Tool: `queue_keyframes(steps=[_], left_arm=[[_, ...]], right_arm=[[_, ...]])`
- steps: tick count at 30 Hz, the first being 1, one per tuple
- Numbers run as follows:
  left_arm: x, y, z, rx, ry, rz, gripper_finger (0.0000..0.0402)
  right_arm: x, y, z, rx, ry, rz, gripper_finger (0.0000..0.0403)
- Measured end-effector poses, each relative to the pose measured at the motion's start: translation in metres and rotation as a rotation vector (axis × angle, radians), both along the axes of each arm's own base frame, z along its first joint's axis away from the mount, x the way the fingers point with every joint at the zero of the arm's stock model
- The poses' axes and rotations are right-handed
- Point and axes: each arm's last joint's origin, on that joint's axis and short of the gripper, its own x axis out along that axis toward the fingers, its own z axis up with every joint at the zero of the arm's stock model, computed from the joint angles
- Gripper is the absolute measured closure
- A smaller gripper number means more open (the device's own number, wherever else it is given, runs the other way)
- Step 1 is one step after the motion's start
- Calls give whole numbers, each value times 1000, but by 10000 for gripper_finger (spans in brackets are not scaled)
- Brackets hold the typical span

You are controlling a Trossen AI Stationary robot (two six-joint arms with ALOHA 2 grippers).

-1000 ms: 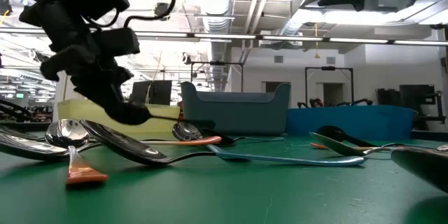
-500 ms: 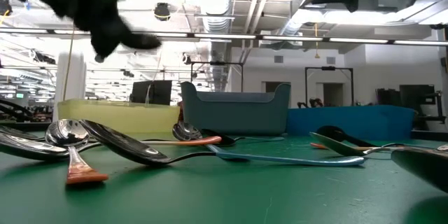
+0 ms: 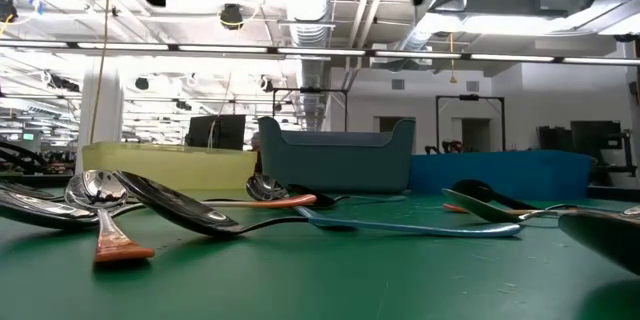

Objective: Sort silverware by color (type)
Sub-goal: Put the black spoon into the light blue bin

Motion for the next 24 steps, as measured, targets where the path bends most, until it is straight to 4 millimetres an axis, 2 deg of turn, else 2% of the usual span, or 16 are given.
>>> queue_keyframes(steps=[6, 15, 19, 24], left_arm=[[-2, 1, 10, 45, -82, 20, 401], [13, 9, 0, 4, -46, 20, 401], [21, 14, -4, -6, -47, 29, 401], [26, 20, -5, -17, -67, -10, 401]], right_arm=[[31, -7, -10, 85, -133, 63, 196], [65, -30, -34, 258, -345, 243, 184], [83, -35, -39, 258, -362, 283, 163], [103, -40, -36, 218, -363, 334, 142]])
